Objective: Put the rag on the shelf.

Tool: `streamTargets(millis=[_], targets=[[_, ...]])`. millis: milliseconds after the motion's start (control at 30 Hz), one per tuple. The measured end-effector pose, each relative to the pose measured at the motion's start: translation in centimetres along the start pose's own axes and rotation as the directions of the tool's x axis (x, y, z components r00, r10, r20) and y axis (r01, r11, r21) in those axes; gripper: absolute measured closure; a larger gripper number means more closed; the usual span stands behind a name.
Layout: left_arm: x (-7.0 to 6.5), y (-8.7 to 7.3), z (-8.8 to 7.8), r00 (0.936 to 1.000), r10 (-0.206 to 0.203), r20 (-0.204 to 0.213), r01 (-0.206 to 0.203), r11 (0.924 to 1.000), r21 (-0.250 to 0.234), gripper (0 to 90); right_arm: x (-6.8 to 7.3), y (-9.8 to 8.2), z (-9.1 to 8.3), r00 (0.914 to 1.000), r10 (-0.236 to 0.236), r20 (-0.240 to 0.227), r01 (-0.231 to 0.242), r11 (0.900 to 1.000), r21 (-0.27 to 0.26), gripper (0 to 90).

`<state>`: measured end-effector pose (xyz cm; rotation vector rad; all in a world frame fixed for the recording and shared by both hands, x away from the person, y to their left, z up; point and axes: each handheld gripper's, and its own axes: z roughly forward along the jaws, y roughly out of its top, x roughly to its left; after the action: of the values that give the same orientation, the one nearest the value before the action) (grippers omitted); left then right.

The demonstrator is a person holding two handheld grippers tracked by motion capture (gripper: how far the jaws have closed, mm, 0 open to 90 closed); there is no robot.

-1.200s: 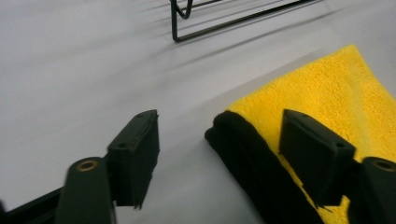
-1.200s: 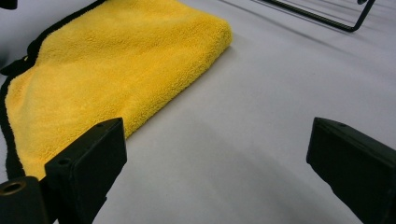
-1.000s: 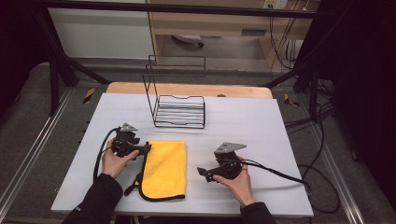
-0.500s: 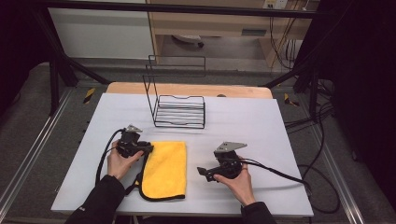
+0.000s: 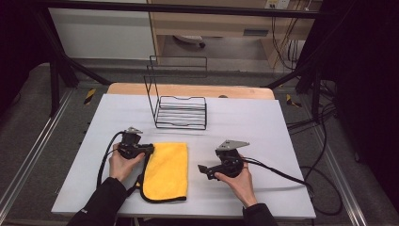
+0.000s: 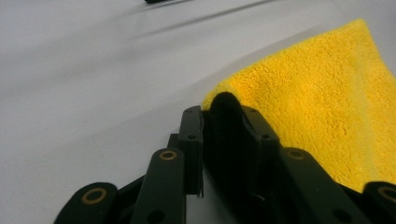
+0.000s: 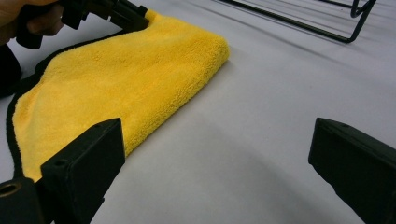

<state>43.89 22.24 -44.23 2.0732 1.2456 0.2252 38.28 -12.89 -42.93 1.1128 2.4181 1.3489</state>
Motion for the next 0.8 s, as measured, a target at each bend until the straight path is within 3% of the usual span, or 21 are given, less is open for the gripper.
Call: streamTargets(millis=[233, 433, 800], targets=[[-0.4, 0.0, 0.0, 0.9997, 0.010, -0.024, -0.010, 0.9999, -0.003, 74.1, 0.2, 1.3, 1.1, 0.9999, -0.011, 0.012, 0.011, 1.000, -0.016, 2.0], [-0.4, -0.1, 0.1, 0.9992, 0.034, -0.022, -0.034, 0.9994, -0.002, 72.9, 0.4, 3.3, 3.3, 0.9998, 0.008, 0.019, -0.007, 0.999, -0.037, 3.7], [-0.4, -0.1, 0.1, 0.9977, 0.063, -0.024, -0.063, 0.9980, -0.008, 71.4, 0.1, 4.5, 8.2, 0.9974, 0.060, 0.041, -0.061, 0.998, 0.020, 22.7]])
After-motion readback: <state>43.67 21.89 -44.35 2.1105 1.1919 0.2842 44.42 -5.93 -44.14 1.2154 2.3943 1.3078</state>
